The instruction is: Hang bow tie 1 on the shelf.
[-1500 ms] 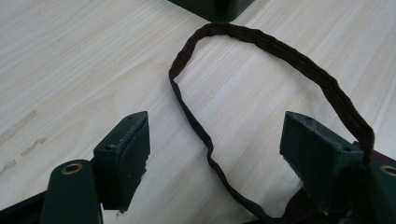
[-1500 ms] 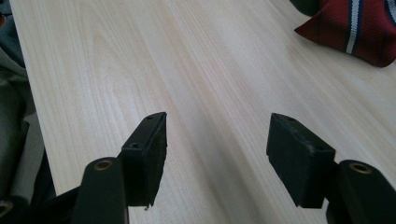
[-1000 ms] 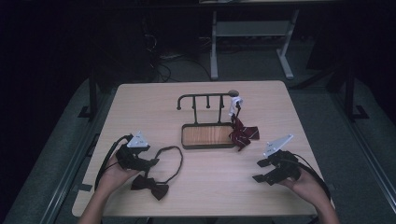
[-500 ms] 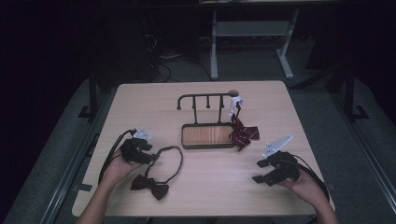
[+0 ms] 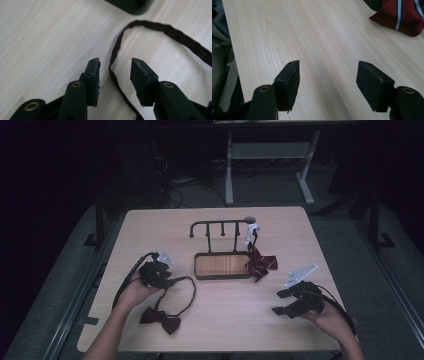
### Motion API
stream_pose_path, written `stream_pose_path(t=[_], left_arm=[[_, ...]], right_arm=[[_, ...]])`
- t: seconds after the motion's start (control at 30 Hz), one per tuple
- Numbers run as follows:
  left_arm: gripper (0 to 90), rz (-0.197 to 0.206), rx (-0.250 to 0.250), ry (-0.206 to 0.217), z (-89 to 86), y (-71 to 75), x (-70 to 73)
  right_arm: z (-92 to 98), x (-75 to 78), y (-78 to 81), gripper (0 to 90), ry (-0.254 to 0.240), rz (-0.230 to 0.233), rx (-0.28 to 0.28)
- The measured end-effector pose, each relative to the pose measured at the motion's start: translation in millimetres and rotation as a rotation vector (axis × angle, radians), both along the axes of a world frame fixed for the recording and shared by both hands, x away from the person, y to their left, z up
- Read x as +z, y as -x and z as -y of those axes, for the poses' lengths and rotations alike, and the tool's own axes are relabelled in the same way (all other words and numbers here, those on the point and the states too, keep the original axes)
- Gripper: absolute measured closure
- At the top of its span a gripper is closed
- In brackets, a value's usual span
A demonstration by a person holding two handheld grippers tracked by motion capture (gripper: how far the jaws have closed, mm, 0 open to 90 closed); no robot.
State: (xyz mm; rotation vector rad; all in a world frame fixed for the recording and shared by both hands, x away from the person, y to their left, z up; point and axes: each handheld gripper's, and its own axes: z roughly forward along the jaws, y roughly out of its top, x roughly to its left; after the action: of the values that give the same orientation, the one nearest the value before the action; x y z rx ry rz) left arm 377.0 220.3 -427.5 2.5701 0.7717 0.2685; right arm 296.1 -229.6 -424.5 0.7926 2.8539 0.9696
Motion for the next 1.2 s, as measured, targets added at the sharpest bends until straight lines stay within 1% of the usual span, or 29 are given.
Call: stream_pose_path(t=[0.13, 0.17, 0.23, 0.33, 0.4, 0.43, 0.47, 0.5, 0.53, 0.57, 0.6, 0.63, 0.7, 0.73, 0.77, 0.83, 0.87, 0.93, 1.03, 1.13, 1.2], left_arm=[[65.0, -0.018, -0.001, 0.0, 3.2, -5.3, -1.0], [66.0, -0.017, -0.002, -0.002, 4.0, -5.8, -1.5], [67.3, -0.022, -0.003, -0.012, 5.6, -7.9, -3.0], [69.4, -0.029, 0.003, -0.017, 5.6, -11.3, -5.6], [72.6, -0.039, 0.003, -0.018, 4.9, -13.3, -6.9], [73.8, -0.051, 0.007, -0.021, 5.0, -13.5, -6.9], [74.7, -0.053, 0.009, -0.024, 5.6, -13.8, -7.1], [75.2, -0.053, 0.01, -0.021, 6.3, -14.0, -7.2], [75.4, -0.056, 0.012, -0.015, 6.9, -14.3, -7.2], [75.4, -0.056, 0.004, -0.024, 7.2, -15.1, -6.6], [75.6, -0.054, 0.002, -0.02, 7.7, -15.5, -6.6], [76.1, -0.056, 0.008, -0.012, 8.1, -15.7, -7.1], [76.1, -0.061, 0.006, -0.015, 8.4, -16.7, -8.5], [77.0, -0.069, 0.003, -0.02, 8.5, -17.1, -9.3], [77.2, -0.068, 0.011, -0.012, 9.2, -16.9, -11.1], [77.7, -0.074, 0.011, -0.02, 9.4, -17.5, -11.9], [79.6, -0.076, 0.007, -0.021, 9.5, -17.6, -12.2], [80.7, -0.077, -0.004, -0.031, 10.0, -18.2, -12.9], [84.2, -0.086, -0.006, -0.027, 10.7, -18.2, -14.2], [87.8, -0.091, -0.006, -0.026, 9.8, -18.5, -14.2], [89.4, -0.099, -0.011, -0.026, 9.0, -17.9, -13.8]], right_arm=[[-0.6, 0.6, 0.5, 35.0, -0.004, -0.004, 0.001], [-0.5, 0.2, 0.1, 35.0, -0.001, 0.0, 0.003], [-0.6, -0.1, 0.0, 35.0, -0.001, -0.002, 0.002], [-0.8, -0.2, 0.0, 35.0, 0.0, 0.001, 0.005], [-0.7, 0.5, 0.4, 35.0, -0.001, 0.003, 0.005], [-0.5, 1.2, 0.6, 35.0, -0.002, 0.005, 0.003], [-0.1, 1.4, 0.3, 35.0, -0.004, 0.011, 0.005], [0.0, 2.6, 0.9, 35.0, -0.015, 0.003, 0.0], [0.3, 3.4, 0.7, 35.0, -0.022, 0.011, 0.006], [0.5, 4.6, 0.8, 35.0, -0.026, 0.015, 0.004], [0.6, 5.5, 0.9, 35.0, -0.029, 0.019, 0.005], [0.7, 5.9, 0.5, 35.0, -0.029, 0.025, 0.009], [0.9, 6.0, 0.7, 35.0, -0.026, 0.026, 0.008], [0.9, 5.8, 1.1, 35.0, -0.029, 0.018, 0.004], [1.4, 5.3, 0.6, 35.0, -0.027, 0.02, 0.005], [2.1, 4.6, 0.3, 35.0, -0.024, 0.017, -0.001], [2.2, 4.5, 0.4, 35.0, -0.027, 0.013, -0.005], [2.9, 4.3, -0.1, 34.9, -0.029, 0.014, -0.002], [3.6, 3.9, -0.6, 34.8, -0.022, 0.019, -0.003], [3.7, 3.2, -0.5, 34.7, -0.026, 0.009, -0.012], [4.5, 2.3, -1.3, 34.6, -0.023, 0.018, -0.012]])
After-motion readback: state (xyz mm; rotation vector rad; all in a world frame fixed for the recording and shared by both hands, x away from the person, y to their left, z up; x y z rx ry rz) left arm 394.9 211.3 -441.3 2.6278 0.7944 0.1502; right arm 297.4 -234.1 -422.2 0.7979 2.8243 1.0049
